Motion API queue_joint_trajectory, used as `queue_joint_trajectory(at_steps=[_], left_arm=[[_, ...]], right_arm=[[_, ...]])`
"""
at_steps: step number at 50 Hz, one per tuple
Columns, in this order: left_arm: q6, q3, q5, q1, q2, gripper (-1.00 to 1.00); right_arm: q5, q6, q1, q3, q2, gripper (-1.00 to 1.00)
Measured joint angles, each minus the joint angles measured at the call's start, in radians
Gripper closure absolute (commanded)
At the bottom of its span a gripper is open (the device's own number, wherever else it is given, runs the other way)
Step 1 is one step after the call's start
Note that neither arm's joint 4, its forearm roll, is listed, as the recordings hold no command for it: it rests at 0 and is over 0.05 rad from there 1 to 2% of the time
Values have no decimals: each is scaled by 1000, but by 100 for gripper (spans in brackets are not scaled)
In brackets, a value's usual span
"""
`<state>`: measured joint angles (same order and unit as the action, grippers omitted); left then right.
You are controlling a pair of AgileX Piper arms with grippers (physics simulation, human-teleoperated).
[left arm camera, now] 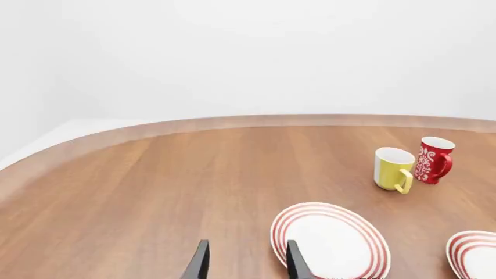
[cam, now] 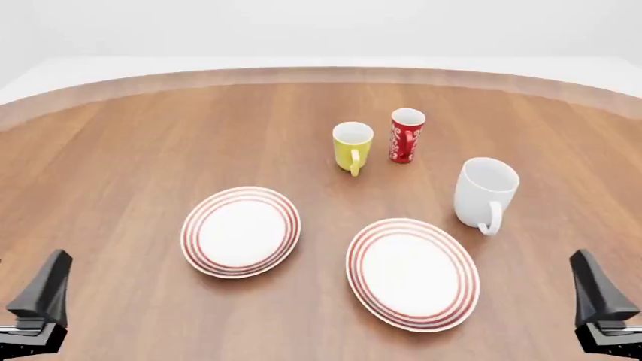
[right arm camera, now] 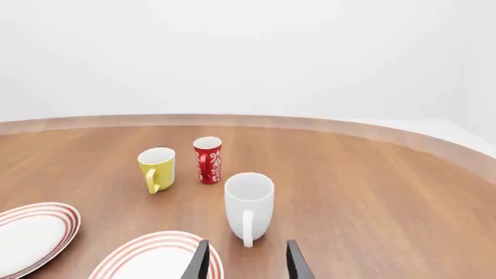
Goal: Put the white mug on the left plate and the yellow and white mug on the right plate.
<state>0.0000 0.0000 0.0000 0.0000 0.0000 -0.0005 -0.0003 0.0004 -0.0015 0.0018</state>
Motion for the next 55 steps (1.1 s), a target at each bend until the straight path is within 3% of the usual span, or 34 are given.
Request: queue_joint_trajectory(at_steps=[26,55], left_arm=[[0,0,0,0,0,-100],[0,0,0,0,0,-100]], right_arm=[[-28,-10,6,-2,36,-100],[-322,-32,16,-1,362,-100]])
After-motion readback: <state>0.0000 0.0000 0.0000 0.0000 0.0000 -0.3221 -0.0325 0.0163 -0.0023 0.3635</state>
